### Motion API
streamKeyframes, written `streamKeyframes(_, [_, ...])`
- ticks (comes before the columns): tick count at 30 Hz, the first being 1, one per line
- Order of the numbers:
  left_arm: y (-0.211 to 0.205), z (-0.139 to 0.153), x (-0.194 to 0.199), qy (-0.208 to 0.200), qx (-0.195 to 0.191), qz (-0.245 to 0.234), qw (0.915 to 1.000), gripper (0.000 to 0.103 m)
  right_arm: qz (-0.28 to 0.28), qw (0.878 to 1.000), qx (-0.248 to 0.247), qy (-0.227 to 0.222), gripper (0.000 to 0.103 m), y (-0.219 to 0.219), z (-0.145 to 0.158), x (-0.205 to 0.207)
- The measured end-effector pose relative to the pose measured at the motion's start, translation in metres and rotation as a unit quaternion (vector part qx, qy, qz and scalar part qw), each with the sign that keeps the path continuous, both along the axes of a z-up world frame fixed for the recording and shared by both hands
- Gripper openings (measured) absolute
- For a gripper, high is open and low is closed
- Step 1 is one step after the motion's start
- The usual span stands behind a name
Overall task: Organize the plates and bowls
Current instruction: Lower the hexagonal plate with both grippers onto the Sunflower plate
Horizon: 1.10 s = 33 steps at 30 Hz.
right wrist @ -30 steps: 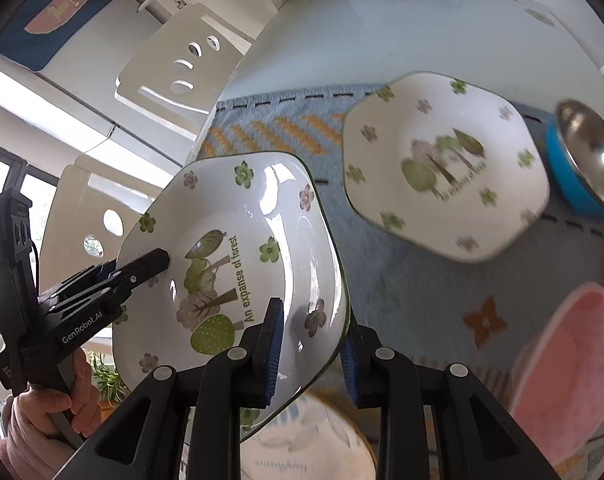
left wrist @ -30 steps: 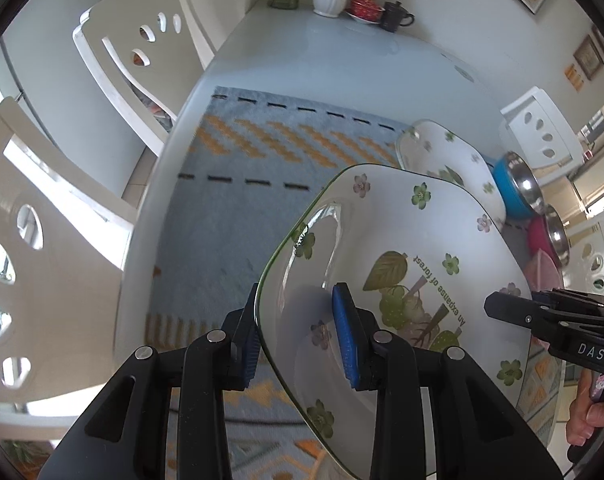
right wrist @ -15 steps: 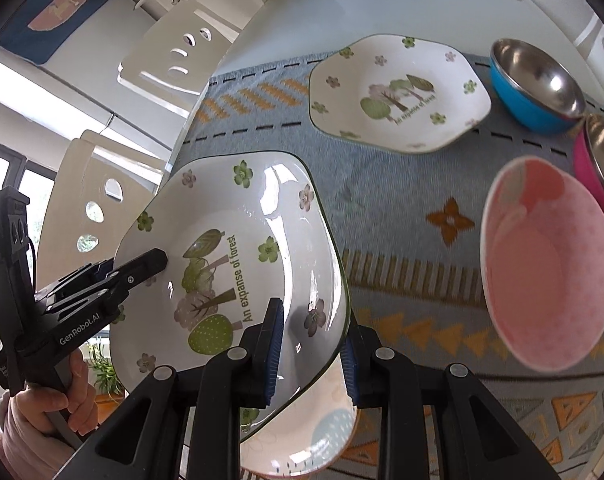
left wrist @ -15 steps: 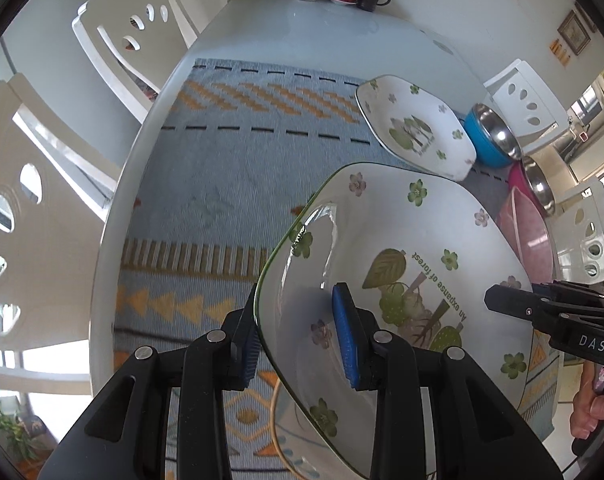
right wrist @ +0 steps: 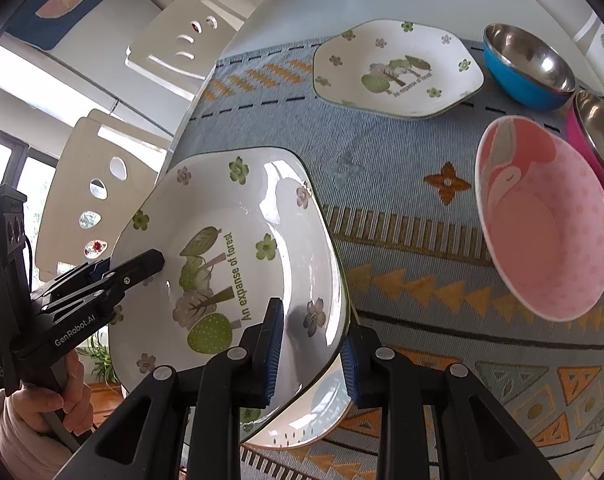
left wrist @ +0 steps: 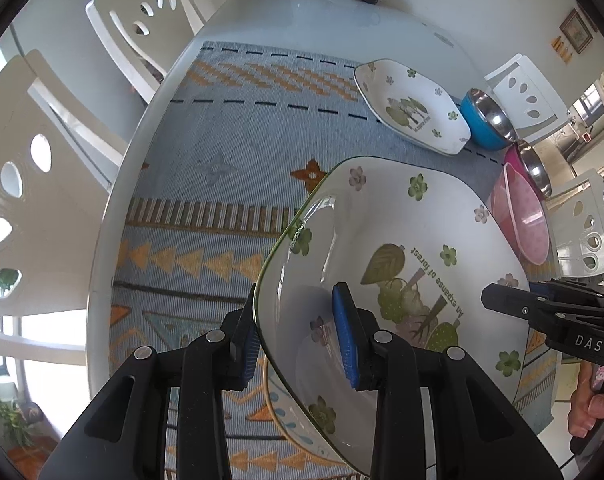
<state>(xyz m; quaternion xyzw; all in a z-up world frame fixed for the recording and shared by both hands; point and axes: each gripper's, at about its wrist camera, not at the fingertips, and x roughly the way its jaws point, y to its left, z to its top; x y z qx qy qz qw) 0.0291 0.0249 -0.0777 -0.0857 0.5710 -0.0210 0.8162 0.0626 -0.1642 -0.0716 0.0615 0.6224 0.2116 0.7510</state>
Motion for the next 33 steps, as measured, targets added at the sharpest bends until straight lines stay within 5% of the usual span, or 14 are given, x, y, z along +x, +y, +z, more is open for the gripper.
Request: streamKeyframes(33, [-0.007,-0.041,-0.036,0.042,-0.014,-0.014,0.9989,0.03,0.0,0.999,-0.003,0.042,0.028,-0.002,-0.041,-0.027])
